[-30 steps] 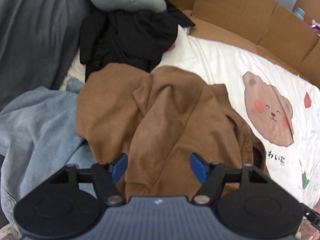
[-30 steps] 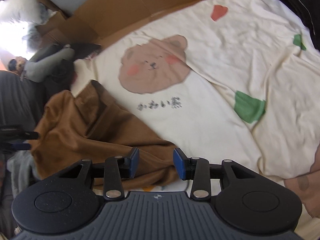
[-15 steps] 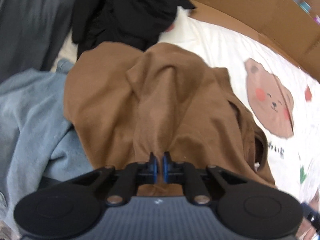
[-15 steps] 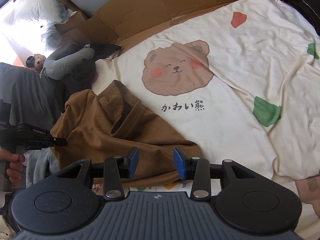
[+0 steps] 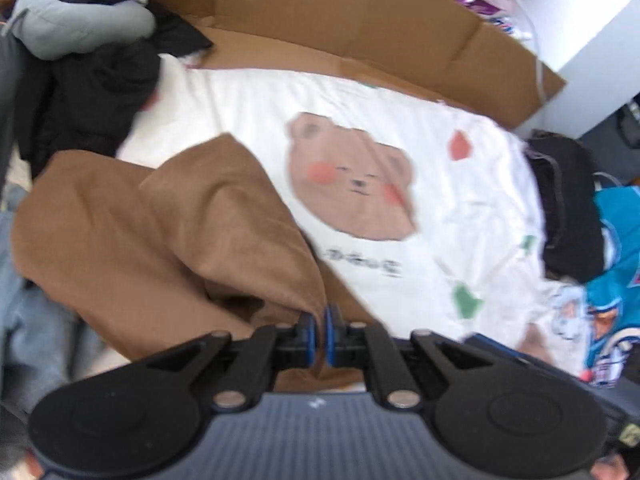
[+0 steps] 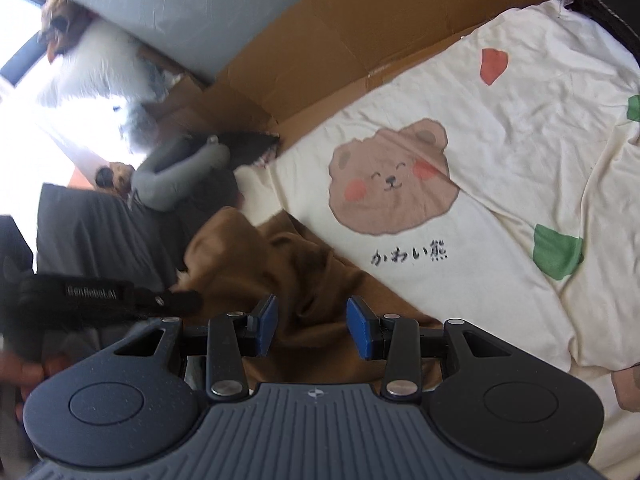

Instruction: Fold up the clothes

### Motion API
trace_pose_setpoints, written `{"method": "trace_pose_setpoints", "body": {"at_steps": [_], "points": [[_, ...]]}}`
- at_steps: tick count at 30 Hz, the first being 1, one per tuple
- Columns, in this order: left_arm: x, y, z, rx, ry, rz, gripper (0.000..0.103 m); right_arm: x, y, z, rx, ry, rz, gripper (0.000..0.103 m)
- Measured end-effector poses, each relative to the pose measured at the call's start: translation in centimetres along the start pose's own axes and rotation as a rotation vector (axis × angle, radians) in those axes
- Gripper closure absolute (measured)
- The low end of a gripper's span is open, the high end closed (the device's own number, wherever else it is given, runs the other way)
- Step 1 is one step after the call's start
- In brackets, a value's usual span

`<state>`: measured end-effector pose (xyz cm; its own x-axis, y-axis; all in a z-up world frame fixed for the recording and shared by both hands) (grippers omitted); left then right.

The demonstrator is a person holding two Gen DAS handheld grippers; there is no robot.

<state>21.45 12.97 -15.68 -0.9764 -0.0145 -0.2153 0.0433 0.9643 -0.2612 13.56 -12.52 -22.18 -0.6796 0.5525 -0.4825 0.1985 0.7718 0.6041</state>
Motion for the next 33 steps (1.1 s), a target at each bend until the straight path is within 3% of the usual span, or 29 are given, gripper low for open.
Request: {"method": "trace_pose_setpoints", "body": {"at_steps": [5,9,12,22,23,24,25,27,33], "points": [[2.3,-3.6,-0.1,0.038,0.011,0.026,0.098,-1.6,-1.0,-2.1,-0.015,-0.028,0.048,0.056],[4.2,-5.7,0.3,0.061,0.024,0.067,0.098,-2.2,-1.8,-2.7,-0.042,-0.007,0.076,0.044],[5.2,-6.3,1.2,0.068,0.044,0.078,0.098,-1.8,-2.5,-2.6,-0.055,0.012,0.119,0.040],[8.7,-9.0,3.4,0.100,0.131,0.209,0.098,2.1,-6.5,1.1,-0.088,0.143,0.328,0.041],[9.0,-9.1,3.6,0.101,0.137,0.221,0.098,2.6,-6.9,1.3,-0.110,0.144,0.356,0.042],[9.1,-9.2,3.9,0.102,0.144,0.228,0.098,3.0,-7.2,1.5,-0.139,0.139,0.379,0.054],[9.2,-9.2,4.0,0.103,0.149,0.236,0.098,3.3,-7.3,1.6,-0.161,0.140,0.387,0.075],[9.2,-9.4,4.0,0.106,0.149,0.249,0.097,3.4,-6.8,1.7,-0.171,0.152,0.336,0.096],[8.9,-9.9,3.9,0.116,0.148,0.289,0.096,2.5,-5.9,0.5,-0.127,0.097,0.248,0.099]]}}
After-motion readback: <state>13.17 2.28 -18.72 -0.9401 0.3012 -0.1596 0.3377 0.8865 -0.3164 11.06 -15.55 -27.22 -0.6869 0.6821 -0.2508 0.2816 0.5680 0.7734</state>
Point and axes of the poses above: each gripper's, at about its wrist camera, not at the fingertips, and z roughly the way its jaws point, y to its left, x to its underside, the point moved 2 cm from there along z, roughly the way its jaws point, and after that the axes turned 11 degrees about -z, right-handed, at the moved point
